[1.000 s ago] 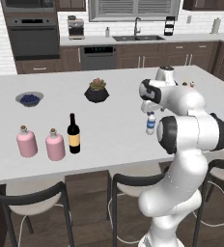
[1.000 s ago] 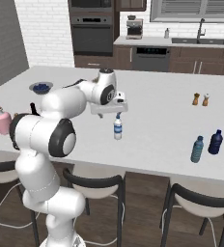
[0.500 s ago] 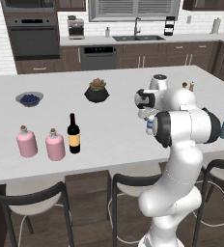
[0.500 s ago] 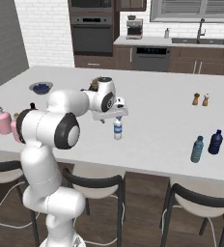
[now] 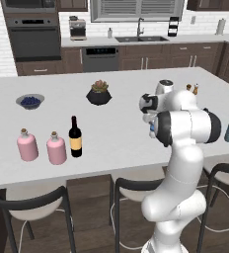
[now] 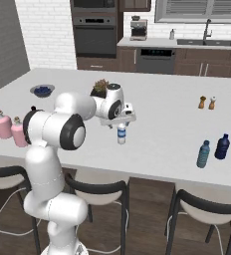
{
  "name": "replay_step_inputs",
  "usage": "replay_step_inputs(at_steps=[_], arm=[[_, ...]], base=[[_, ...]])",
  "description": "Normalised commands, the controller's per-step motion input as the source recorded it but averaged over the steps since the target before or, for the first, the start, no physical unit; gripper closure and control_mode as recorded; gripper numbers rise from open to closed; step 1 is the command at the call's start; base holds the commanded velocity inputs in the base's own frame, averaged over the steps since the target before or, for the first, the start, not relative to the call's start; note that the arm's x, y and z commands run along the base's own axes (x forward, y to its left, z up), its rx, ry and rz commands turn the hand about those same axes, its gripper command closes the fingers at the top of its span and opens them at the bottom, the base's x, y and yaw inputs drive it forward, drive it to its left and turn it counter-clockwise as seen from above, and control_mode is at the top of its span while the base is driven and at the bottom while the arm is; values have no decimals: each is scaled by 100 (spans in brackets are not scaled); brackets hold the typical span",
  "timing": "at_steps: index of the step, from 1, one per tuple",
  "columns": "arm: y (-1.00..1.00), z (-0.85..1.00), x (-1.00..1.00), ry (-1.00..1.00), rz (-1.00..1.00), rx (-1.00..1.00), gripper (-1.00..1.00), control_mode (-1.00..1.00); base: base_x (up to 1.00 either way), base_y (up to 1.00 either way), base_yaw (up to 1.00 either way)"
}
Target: Move the plastic bottles in the middle to the plastics group, and the glass bottles in the middle to the glass group.
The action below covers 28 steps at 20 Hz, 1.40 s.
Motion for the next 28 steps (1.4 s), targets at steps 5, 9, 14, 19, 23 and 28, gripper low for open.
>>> replay_step_inputs(at_steps=[5, 9, 14, 19, 23, 28], arm=[[0, 0, 9, -9, 0, 0, -100, -100], [0, 0, 18, 5, 0, 1, -100, -100], [0, 0, 49, 12, -4, 9, -100, -100], [-9, 0, 21, 1, -8, 15, -100, -100], [-5, 0, -11, 0, -7, 4, -100, -100], [0, 0, -30, -1, 0, 0, -100, -100]], base=[[0, 0, 0], [0, 0, 0], [0, 0, 0], [0, 0, 0], [0, 0, 0], [0, 0, 0]])
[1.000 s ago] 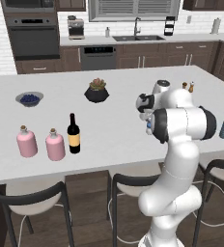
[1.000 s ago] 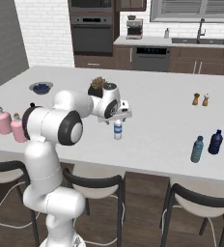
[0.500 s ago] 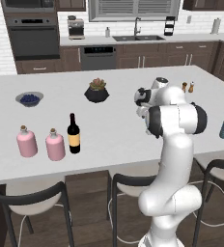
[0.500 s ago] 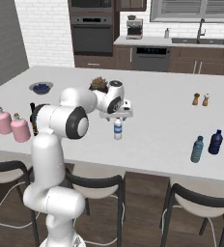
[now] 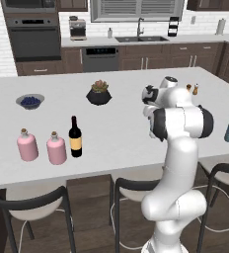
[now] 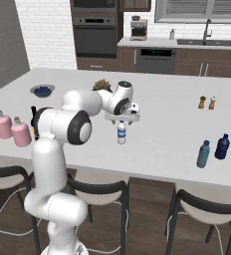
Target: Move the plastic bottles in the middle to the plastics group, and the glass bottles in the middle to the glass group.
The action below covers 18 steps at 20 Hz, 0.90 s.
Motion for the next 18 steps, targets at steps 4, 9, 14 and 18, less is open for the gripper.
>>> replay_step_inputs(at_steps=[4, 9, 14, 18], arm=[[11, 2, -46, -5, 0, 0, -100, -100], [6, -1, -12, -9, 0, -1, -100, -100], [0, -23, 20, -7, 0, -1, -100, -100], [-7, 0, 2, 0, 0, 0, -100, -100]], base=[[0, 0, 0], [0, 0, 0], [0, 0, 0], [0, 0, 0]])
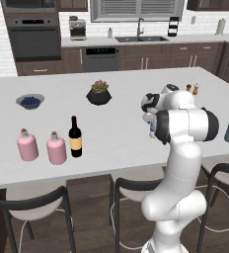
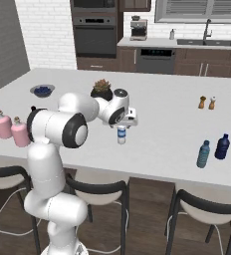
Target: Move the plastic bottles in the middle to the plastics group, and the glass bottles in the middle to the glass group.
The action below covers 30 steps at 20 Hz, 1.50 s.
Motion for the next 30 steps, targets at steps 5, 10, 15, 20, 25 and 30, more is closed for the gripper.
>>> replay_step_inputs(at_steps=[5, 10, 15, 20, 25, 30], arm=[[0, 0, 12, 0, 0, 0, -100, -100], [0, 0, 9, 0, 0, 0, -100, -100], [0, -5, 15, 0, 0, 0, -100, -100], [0, -10, 7, 0, 0, 0, -100, -100], [0, 0, 0, 0, 0, 0, -100, -100], [0, 0, 0, 0, 0, 0, 100, -100]], base=[[0, 0, 0], [0, 0, 0], [0, 0, 0], [0, 0, 0], [0, 0, 0], [0, 0, 0]])
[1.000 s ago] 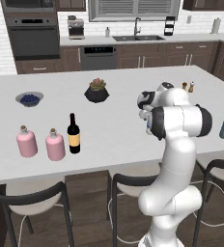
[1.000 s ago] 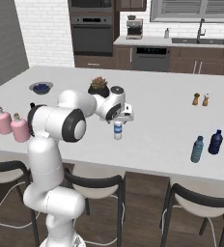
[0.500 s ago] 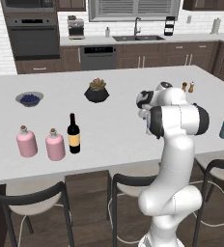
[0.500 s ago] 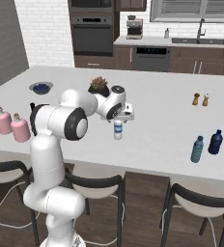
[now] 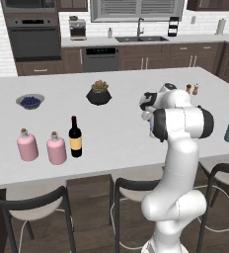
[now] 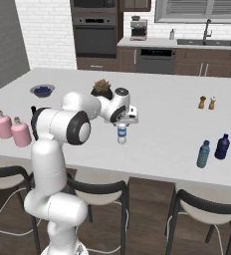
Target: Move the plastic bottles in the middle to the plastics group, and the glass bottles in the middle to the glass group.
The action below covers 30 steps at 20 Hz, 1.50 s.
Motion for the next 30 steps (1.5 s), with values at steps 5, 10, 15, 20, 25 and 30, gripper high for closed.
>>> replay_step_inputs(at_steps=[5, 10, 15, 20, 25, 30], arm=[[0, 0, -2, 0, 0, 0, 100, -100], [-24, 15, -37, 0, -6, 1, 100, -100], [-65, 45, -37, 0, -17, 5, 100, -100], [-73, 40, -29, 0, -22, 6, 100, -100], [-69, 12, -10, 1, -28, 0, 100, -100], [-49, -10, -3, 4, -31, 0, 100, -100]], base=[[0, 0, 0], [0, 0, 0], [0, 0, 0], [0, 0, 0], [0, 0, 0], [0, 0, 0]])
